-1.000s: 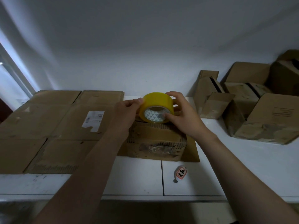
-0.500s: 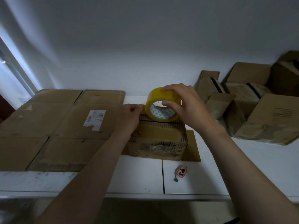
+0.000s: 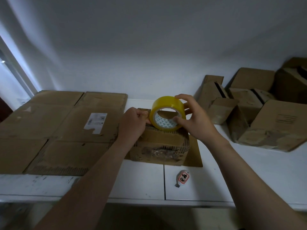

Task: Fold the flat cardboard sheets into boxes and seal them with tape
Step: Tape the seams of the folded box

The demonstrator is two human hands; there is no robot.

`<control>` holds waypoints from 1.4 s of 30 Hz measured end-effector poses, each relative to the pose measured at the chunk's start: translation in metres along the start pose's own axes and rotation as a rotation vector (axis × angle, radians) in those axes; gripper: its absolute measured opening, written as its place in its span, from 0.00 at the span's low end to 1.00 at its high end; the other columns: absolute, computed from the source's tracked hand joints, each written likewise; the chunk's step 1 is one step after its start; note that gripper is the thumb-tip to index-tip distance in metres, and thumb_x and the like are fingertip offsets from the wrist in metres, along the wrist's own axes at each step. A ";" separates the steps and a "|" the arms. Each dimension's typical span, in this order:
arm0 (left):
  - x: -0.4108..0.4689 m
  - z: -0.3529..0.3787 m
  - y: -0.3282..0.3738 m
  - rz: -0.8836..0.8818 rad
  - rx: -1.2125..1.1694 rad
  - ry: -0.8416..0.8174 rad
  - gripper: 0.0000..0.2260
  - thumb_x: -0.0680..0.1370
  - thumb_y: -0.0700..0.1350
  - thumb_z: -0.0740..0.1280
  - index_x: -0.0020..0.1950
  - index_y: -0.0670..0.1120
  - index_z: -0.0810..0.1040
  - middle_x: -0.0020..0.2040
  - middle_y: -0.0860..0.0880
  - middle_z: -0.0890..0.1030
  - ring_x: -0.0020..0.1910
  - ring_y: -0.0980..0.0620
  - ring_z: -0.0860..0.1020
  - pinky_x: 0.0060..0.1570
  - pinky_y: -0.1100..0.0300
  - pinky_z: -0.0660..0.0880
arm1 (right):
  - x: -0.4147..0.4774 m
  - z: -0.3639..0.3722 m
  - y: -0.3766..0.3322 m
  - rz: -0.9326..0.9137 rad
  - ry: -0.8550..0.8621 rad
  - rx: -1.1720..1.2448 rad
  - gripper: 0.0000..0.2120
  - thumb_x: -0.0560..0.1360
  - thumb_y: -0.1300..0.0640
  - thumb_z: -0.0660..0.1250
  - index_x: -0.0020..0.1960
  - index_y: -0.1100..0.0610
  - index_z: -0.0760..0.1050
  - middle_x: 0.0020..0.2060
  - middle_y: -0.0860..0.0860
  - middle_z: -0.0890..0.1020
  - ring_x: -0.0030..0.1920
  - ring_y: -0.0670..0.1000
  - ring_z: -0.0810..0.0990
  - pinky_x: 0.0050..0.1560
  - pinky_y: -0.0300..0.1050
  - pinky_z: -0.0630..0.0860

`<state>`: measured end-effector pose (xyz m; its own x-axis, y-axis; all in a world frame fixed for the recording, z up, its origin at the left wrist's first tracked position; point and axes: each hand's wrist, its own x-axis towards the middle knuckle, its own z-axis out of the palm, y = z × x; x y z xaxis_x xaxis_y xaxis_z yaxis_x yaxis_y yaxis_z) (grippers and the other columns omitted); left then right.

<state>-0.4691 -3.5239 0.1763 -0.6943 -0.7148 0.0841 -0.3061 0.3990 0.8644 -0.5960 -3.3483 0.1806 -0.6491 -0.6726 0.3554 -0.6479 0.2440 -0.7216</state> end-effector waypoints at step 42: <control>0.019 -0.055 -0.064 -0.298 -0.312 -0.086 0.10 0.82 0.44 0.66 0.54 0.37 0.81 0.44 0.45 0.84 0.43 0.50 0.84 0.39 0.63 0.78 | -0.019 -0.014 -0.003 -0.179 0.167 -0.416 0.34 0.74 0.70 0.64 0.71 0.39 0.73 0.64 0.52 0.72 0.63 0.56 0.72 0.56 0.55 0.78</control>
<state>-0.4270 -3.5941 0.1502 -0.6611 -0.7169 -0.2213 -0.2988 -0.0189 0.9541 -0.5873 -3.3265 0.1846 -0.5463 -0.6165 0.5670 -0.8374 0.4163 -0.3542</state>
